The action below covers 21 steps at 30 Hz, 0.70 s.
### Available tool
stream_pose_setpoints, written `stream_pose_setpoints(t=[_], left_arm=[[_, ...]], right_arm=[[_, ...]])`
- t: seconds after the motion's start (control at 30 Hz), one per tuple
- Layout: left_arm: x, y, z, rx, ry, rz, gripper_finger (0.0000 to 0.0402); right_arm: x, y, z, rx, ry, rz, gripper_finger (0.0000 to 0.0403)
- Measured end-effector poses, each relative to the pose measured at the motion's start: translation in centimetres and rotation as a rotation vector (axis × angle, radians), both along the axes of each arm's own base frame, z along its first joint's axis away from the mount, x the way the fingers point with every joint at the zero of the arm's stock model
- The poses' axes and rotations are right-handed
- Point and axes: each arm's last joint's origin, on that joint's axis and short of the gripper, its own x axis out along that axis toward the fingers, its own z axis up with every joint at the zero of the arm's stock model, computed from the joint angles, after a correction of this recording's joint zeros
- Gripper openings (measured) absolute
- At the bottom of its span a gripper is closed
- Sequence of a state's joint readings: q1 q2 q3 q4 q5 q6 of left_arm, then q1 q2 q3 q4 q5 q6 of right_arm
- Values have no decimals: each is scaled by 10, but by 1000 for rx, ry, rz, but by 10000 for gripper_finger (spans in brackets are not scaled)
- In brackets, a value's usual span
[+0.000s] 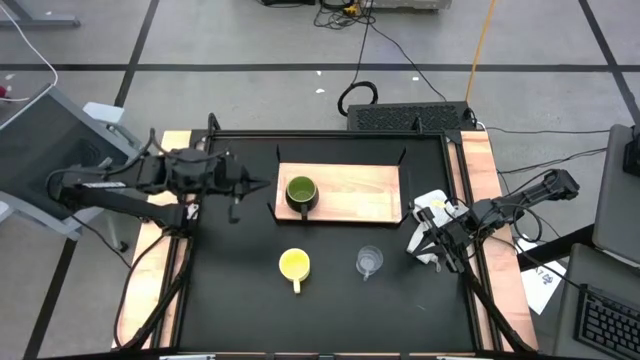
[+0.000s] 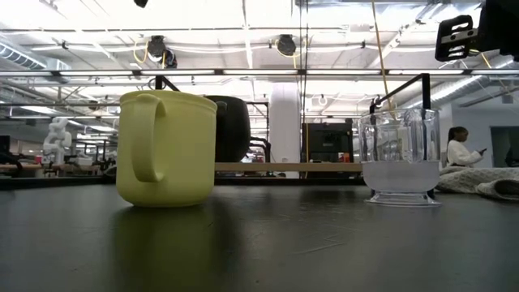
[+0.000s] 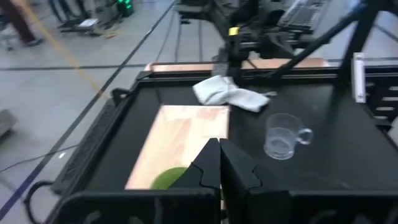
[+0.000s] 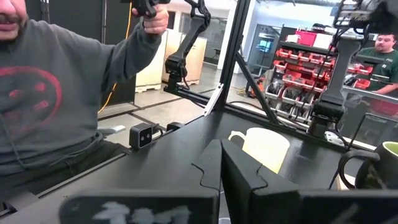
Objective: Stack small to large cups/mugs on shelf
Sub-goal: Put the yellow mug on the shelf
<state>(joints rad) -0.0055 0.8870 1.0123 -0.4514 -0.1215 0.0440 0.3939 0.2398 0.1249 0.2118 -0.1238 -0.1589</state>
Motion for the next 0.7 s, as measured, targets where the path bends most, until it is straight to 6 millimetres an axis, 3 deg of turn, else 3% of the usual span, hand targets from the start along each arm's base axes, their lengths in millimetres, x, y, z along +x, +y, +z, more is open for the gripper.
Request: stream_pose_setpoints(t=[0.4,0.7], left_arm=[[-6,-5,-24,-17,8,-7,0],[-10,-22,-77,-6,-101,-85,0]], right_arm=[[0,0,0,0,0,0,0],[0,0,-1,-2,8,0,0]])
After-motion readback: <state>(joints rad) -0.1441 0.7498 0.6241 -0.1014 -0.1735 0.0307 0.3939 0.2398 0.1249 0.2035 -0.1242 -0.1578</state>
